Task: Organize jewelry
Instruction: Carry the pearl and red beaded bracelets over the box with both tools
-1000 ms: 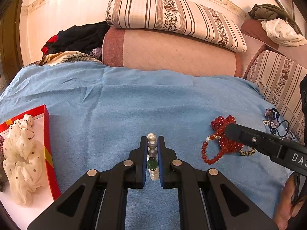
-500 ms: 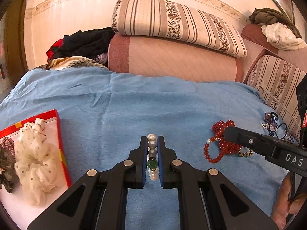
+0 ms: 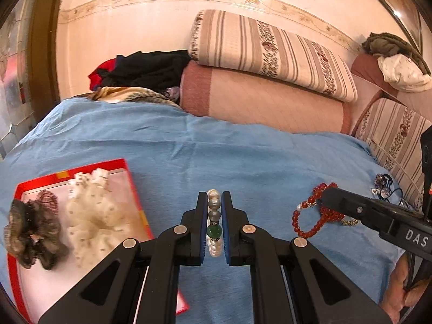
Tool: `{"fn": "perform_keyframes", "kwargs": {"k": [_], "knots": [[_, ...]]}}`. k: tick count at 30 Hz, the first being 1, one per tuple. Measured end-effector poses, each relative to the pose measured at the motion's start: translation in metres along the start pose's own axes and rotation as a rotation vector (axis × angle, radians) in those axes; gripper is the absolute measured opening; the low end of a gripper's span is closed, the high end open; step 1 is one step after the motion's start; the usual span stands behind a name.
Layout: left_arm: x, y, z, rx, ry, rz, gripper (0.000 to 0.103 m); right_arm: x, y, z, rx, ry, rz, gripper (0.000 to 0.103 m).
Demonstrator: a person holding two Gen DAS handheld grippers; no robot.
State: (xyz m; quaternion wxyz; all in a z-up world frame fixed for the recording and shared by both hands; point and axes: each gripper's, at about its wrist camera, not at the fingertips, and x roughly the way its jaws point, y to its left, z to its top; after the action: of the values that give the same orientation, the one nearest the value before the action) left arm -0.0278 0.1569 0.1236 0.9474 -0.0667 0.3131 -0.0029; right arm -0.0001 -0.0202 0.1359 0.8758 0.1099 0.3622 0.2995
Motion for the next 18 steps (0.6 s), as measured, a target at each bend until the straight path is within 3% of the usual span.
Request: {"fn": "perform_keyframes", "kwargs": {"k": [9,18], "knots": [[-0.03,0.053,-0.007,-0.056,-0.019,0.062,0.009,0.018,0.06,-0.001,-0.059,0.028,0.085,0.008],[-0.047,0.106,-0.019,-0.124,-0.007,0.131,0.009,0.056,0.127,-0.014,-0.127,0.109,0.173,0.008]]}}
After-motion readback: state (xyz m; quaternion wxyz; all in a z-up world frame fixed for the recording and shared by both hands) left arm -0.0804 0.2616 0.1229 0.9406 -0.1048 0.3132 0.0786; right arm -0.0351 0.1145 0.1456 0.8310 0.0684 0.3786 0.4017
